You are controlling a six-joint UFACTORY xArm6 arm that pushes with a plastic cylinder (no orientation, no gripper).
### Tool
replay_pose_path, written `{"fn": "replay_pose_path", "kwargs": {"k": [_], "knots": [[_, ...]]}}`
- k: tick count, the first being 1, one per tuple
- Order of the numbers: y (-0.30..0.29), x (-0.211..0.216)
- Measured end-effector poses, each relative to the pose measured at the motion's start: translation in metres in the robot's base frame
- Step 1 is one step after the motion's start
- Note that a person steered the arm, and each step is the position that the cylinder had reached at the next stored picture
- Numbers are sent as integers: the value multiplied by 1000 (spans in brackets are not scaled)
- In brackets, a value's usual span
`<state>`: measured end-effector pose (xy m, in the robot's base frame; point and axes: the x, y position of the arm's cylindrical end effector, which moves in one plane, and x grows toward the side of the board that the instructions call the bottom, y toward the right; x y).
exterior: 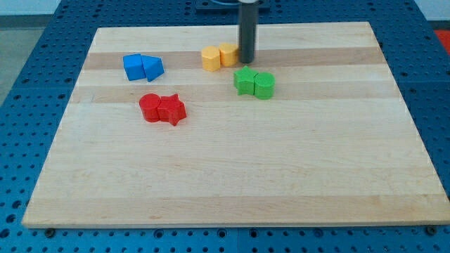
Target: Move the green blocks diagonal bottom right to the yellow blocks
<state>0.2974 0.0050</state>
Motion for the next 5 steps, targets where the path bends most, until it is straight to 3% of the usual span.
{"fn": "replay_pose_path", "kwargs": {"k": [1, 5], "knots": [[-25, 3], [-33, 46]]}}
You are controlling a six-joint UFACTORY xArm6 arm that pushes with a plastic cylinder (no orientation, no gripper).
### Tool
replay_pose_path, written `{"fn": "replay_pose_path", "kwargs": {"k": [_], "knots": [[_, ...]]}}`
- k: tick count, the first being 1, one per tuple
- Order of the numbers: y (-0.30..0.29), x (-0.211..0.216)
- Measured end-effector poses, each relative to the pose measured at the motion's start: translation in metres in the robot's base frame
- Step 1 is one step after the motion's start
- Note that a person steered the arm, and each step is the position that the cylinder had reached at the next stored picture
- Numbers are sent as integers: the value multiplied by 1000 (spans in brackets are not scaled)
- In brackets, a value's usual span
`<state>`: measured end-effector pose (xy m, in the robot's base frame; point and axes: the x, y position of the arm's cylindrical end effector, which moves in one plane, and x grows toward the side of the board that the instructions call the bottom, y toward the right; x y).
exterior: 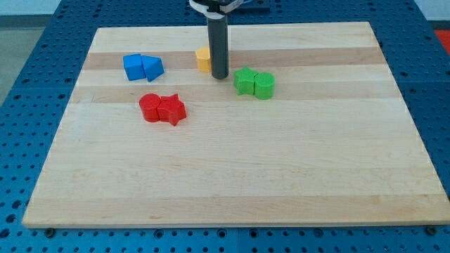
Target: Move the green blocks diagonal bottom right to the yellow blocks
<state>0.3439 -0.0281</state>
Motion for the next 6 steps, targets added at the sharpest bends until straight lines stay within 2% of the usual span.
{"fn": "replay_pose_path", "kwargs": {"k": [1, 3, 6], "knots": [[7, 12], [79, 12], [101, 27]]}}
